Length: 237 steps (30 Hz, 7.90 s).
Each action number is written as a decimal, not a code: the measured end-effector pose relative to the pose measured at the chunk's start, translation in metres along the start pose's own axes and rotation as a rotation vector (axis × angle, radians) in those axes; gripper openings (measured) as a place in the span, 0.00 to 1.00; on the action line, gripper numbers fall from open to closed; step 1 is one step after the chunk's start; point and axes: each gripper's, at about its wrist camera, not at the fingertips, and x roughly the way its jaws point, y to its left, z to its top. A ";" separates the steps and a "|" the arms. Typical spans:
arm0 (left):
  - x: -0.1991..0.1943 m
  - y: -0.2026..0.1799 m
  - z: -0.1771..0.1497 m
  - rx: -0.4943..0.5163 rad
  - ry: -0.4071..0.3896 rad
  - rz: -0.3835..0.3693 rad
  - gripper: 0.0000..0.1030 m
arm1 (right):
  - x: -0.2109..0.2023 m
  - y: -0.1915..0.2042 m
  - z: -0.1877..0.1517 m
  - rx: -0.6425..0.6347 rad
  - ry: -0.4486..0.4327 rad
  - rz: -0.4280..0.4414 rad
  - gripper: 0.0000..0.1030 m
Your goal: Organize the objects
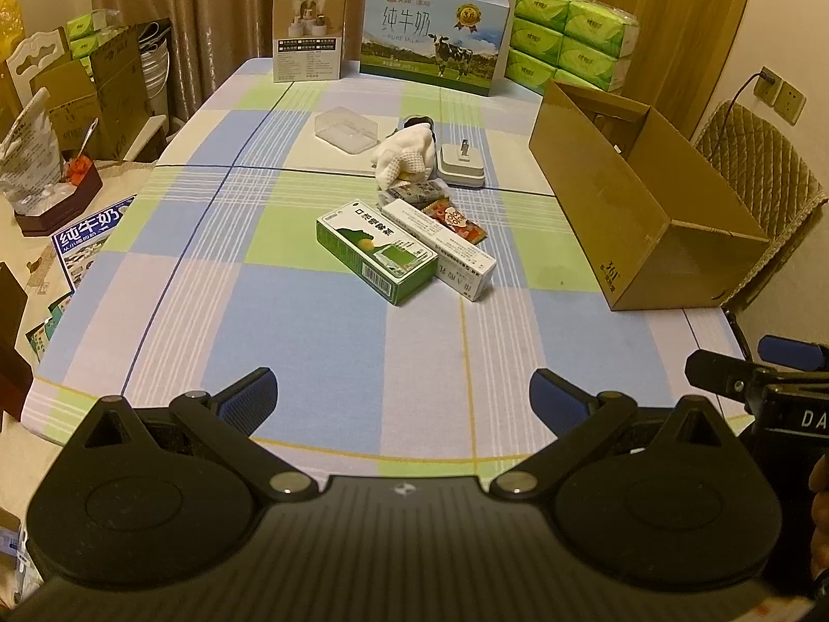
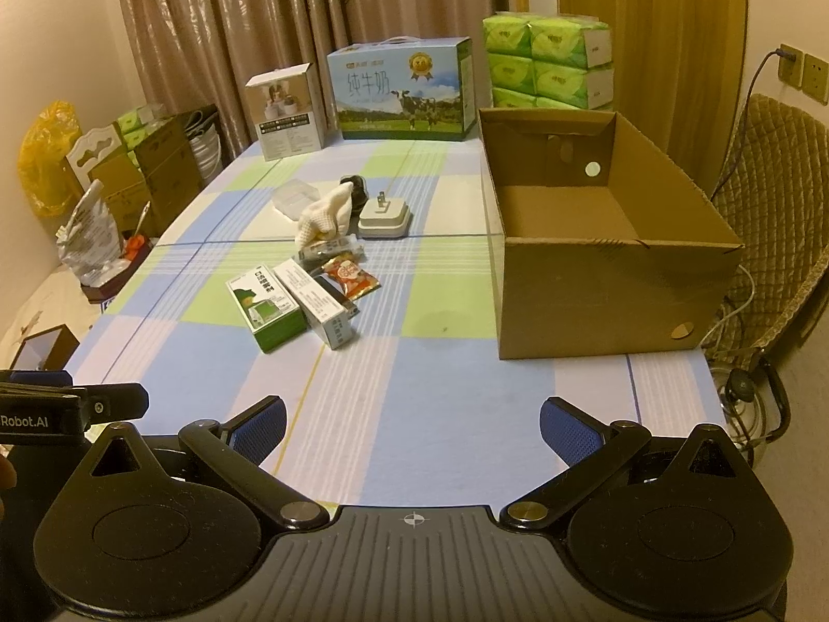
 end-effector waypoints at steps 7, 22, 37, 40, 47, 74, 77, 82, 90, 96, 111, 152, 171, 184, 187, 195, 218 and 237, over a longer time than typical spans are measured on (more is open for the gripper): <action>0.000 0.001 0.000 -0.003 0.004 0.001 0.99 | 0.002 0.002 0.001 -0.004 0.004 0.003 0.98; 0.003 0.005 0.003 -0.013 0.005 0.008 0.99 | 0.009 0.007 0.010 -0.041 0.005 0.025 0.98; 0.043 0.041 0.047 -0.029 0.000 0.072 0.99 | 0.060 0.028 0.033 -0.210 -0.015 0.117 0.98; 0.062 0.045 0.055 -0.028 0.018 0.075 0.99 | 0.079 0.029 0.039 -0.248 -0.007 0.144 0.88; 0.102 0.051 0.068 -0.016 0.043 0.075 0.99 | 0.140 0.040 0.053 -0.301 0.049 0.193 0.69; 0.196 0.044 0.091 -0.042 0.103 0.012 0.99 | 0.206 0.006 0.055 -0.088 0.215 0.198 0.25; 0.215 0.036 0.097 -0.051 0.127 0.009 0.98 | 0.200 0.001 0.051 -0.075 0.215 0.199 0.25; 0.232 0.021 0.102 0.029 0.139 0.052 0.83 | 0.199 -0.009 0.050 0.004 0.233 0.222 0.25; 0.213 0.034 0.086 0.143 0.175 0.058 0.50 | 0.197 -0.013 0.047 0.003 0.225 0.161 0.56; 0.204 0.041 0.084 0.132 0.168 0.025 0.50 | 0.192 0.008 0.050 -0.178 0.099 0.122 0.77; 0.209 0.025 0.083 0.252 0.138 0.005 0.54 | 0.235 0.031 0.054 -0.297 0.194 0.172 0.34; 0.142 -0.207 0.194 0.388 -0.016 -0.286 0.49 | 0.077 -0.168 0.174 0.051 -0.101 -0.139 0.22; 0.156 -0.222 0.203 0.356 -0.093 -0.273 0.57 | 0.118 -0.205 0.165 0.126 -0.093 -0.088 0.25; 0.117 -0.152 0.174 0.254 -0.090 -0.224 0.60 | 0.063 -0.180 0.153 0.166 -0.183 -0.043 0.62; 0.104 -0.131 0.161 0.225 -0.089 -0.199 0.63 | 0.044 -0.160 0.149 0.162 -0.208 -0.014 0.67; 0.071 -0.064 0.120 0.154 -0.072 -0.112 0.73 | 0.010 -0.084 0.128 0.078 -0.237 0.103 0.95; 0.026 0.037 0.073 0.029 -0.069 0.036 0.99 | 0.021 0.005 0.075 -0.011 -0.107 0.199 0.98; 0.051 0.046 0.077 0.046 -0.038 0.029 0.99 | 0.053 0.016 0.066 -0.058 -0.061 0.190 0.98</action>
